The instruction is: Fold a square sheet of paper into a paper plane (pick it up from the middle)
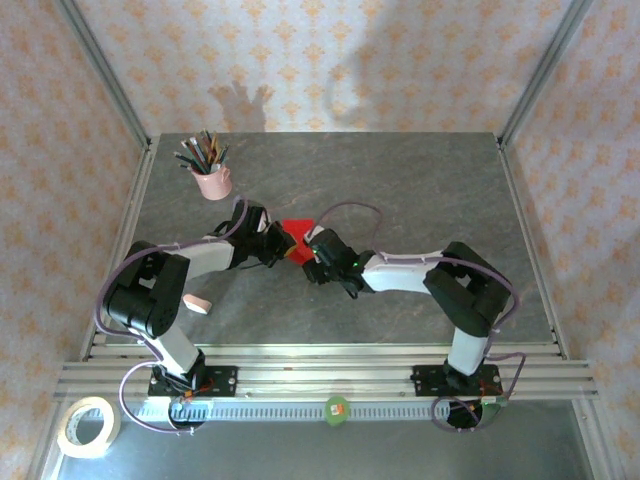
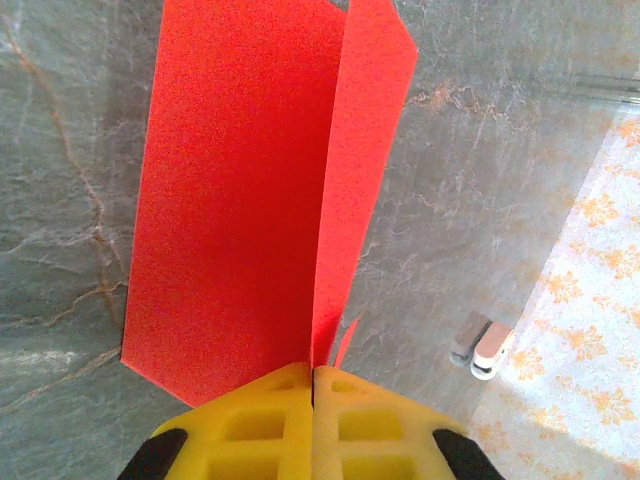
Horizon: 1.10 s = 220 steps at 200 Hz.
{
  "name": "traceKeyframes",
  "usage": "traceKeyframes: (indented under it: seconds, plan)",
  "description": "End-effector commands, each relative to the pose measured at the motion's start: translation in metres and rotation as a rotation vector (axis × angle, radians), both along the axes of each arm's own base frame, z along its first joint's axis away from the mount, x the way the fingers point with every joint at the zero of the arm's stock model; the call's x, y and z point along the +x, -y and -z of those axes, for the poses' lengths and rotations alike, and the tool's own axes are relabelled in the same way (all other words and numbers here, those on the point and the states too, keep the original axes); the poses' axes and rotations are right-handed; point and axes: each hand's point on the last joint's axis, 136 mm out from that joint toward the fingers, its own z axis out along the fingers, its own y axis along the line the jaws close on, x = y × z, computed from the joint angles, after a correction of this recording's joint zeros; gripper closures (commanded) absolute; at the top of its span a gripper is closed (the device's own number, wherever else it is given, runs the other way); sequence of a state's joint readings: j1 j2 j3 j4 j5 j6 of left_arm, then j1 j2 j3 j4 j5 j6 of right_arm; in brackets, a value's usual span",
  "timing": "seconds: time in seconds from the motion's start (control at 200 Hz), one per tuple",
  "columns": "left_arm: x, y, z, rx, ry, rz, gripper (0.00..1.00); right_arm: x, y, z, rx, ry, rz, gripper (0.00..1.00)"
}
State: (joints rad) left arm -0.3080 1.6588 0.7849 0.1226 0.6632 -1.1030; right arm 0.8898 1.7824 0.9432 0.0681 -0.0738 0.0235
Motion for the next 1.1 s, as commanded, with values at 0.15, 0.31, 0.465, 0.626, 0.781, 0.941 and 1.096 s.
traceKeyframes:
  seconds: [0.15,0.31,0.465,0.626,0.781,0.941,1.096]
  plan:
    - [0.005,0.002,-0.015,-0.008,0.023,-0.015,0.95,0.007,-0.001,0.008,-0.038,0.018,0.010,0.60]
    - [0.005,0.002,-0.015,-0.010,0.022,-0.015,0.95,0.007,0.001,0.012,-0.051,0.020,0.015,0.62]
    - [0.005,0.002,-0.014,-0.008,0.019,-0.016,0.95,0.009,0.002,0.012,-0.057,0.027,0.018,0.66]
    - [0.005,0.002,-0.014,-0.009,0.019,-0.018,0.95,0.009,0.003,0.012,-0.063,0.033,0.021,0.72]
    - [0.004,0.002,-0.014,-0.005,0.016,-0.017,0.93,0.009,0.005,0.010,-0.067,0.039,0.017,0.78]
    - [0.005,0.000,-0.016,0.004,0.019,-0.016,0.88,0.009,0.004,0.003,-0.056,0.052,0.011,0.87]
    - [0.012,-0.012,-0.026,0.027,0.047,-0.044,0.79,0.005,-0.002,-0.003,-0.016,0.028,-0.012,0.93]
